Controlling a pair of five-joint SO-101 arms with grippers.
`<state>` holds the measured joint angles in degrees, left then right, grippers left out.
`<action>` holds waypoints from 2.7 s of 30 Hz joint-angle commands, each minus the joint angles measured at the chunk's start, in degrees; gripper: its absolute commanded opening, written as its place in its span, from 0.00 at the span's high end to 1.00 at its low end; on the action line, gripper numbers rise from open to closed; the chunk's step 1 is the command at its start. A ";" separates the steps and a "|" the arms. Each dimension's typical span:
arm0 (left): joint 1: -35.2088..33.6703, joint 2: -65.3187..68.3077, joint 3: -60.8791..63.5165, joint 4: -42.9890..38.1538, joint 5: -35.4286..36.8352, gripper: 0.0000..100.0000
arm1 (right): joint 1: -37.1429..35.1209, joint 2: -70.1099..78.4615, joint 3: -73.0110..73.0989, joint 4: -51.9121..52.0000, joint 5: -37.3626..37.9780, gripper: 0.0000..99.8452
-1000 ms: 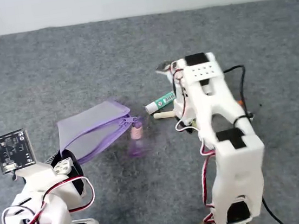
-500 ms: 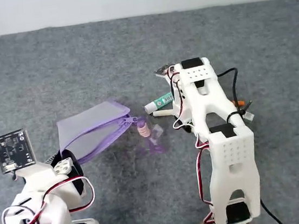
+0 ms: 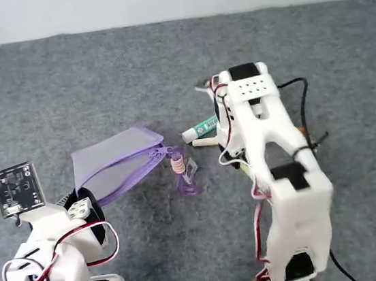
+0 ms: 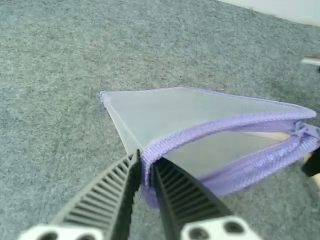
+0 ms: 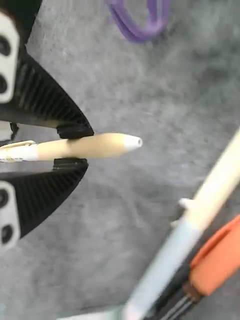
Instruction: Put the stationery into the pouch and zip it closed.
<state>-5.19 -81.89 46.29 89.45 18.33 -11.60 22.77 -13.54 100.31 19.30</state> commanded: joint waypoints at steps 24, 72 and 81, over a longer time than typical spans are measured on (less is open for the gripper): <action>2.64 1.58 -6.99 1.58 -0.18 0.99 | -22.73 -78.02 26.29 -20.62 -37.63 0.99; 11.16 18.11 -12.00 0.00 9.23 0.99 | -4.88 -66.68 35.87 -27.12 -35.43 0.96; 11.25 18.37 -12.18 -0.97 9.23 0.99 | 6.64 -50.77 28.40 -13.58 -18.37 0.96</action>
<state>5.71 -64.84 33.89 90.42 26.86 -8.35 -31.74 19.34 83.96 -2.51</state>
